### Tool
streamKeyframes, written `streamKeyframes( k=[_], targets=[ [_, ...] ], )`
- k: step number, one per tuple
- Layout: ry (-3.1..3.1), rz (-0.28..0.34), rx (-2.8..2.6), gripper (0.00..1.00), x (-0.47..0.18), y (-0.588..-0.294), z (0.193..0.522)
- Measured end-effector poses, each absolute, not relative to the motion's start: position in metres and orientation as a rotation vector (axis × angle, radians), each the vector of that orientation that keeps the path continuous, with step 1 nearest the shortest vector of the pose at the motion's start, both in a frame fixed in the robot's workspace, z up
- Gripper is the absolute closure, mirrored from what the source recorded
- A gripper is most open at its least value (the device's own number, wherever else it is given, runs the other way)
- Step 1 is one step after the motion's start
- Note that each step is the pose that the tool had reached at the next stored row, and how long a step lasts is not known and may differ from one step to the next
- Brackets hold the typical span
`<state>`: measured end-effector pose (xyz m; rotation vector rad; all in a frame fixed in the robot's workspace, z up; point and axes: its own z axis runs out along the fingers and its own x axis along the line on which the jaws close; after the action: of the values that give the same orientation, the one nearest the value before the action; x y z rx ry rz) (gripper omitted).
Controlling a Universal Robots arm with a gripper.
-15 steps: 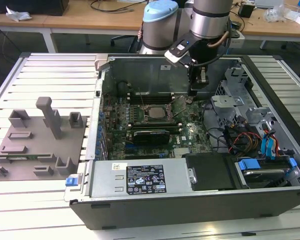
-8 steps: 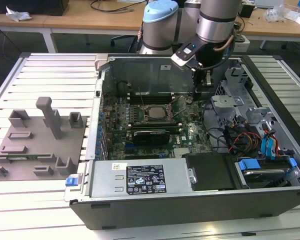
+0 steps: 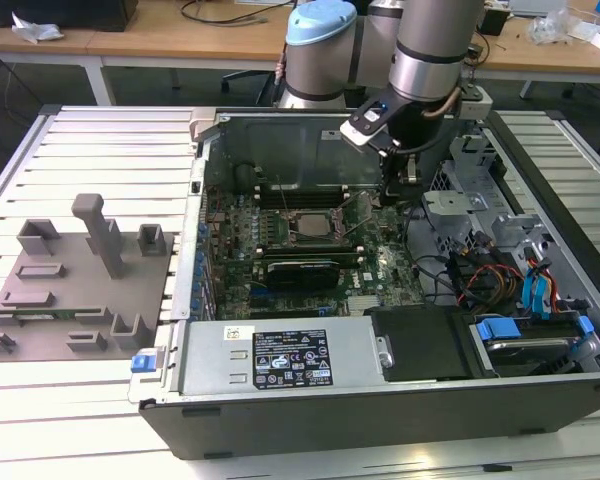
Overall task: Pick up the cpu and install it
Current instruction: 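Close the cpu cover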
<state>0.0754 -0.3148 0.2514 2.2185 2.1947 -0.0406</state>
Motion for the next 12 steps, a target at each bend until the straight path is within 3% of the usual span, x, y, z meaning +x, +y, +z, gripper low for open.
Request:
streamKeyframes(
  k=[12],
  targets=[
    [2.208,-0.057,2.22,0.89,0.0754,-0.3148,0.2396]
  ],
)
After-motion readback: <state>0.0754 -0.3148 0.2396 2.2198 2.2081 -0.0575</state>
